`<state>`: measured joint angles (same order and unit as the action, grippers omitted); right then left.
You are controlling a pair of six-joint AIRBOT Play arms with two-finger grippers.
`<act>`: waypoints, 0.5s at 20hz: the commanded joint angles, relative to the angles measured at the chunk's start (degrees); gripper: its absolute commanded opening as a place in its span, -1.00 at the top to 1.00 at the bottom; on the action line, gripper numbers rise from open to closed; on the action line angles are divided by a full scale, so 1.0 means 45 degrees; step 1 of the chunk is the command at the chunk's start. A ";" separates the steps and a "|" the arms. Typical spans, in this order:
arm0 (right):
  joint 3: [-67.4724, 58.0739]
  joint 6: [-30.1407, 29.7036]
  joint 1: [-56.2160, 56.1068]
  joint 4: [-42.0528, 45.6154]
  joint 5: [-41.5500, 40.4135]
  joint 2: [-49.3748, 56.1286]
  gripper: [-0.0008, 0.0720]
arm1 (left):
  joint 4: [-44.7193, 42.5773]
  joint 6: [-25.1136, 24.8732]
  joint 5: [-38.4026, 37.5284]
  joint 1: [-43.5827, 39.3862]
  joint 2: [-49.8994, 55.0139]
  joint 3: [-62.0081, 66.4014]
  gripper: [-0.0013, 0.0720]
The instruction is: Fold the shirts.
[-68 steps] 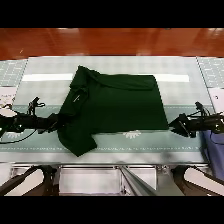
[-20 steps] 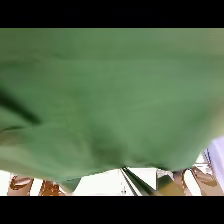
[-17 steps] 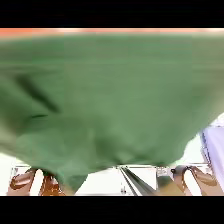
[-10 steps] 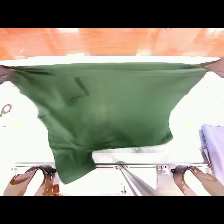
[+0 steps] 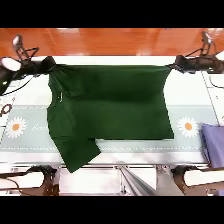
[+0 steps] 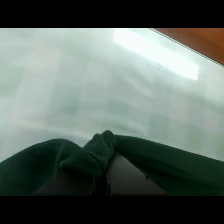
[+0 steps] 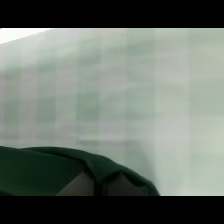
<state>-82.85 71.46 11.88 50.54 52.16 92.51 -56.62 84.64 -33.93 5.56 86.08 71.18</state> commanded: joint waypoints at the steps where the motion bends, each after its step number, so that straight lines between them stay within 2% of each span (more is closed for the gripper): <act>1: -0.1496 0.0408 -0.0413 -0.0301 -0.0510 0.2084 0.91 | 0.0126 0.0908 0.0287 -0.0282 0.2123 0.1326 0.91; 5: -0.1705 0.0515 -0.0413 -0.0141 -0.0335 0.2443 0.91 | 0.0121 0.0797 -0.0233 -0.0248 0.2244 0.1477 0.91; 7: -0.1705 0.0500 -0.0350 -0.0131 0.0325 0.2395 0.91 | 0.0121 0.0743 -0.1462 -0.0126 0.2118 0.1477 0.90; 10: -0.1705 0.0131 -0.0044 -0.0005 0.1991 0.2113 0.91 | 0.0083 -0.0840 -0.4143 0.0379 0.1821 0.1472 0.90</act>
<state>-90.19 73.14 10.85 50.00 55.00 102.37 -56.12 85.65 -42.24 5.74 94.85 77.52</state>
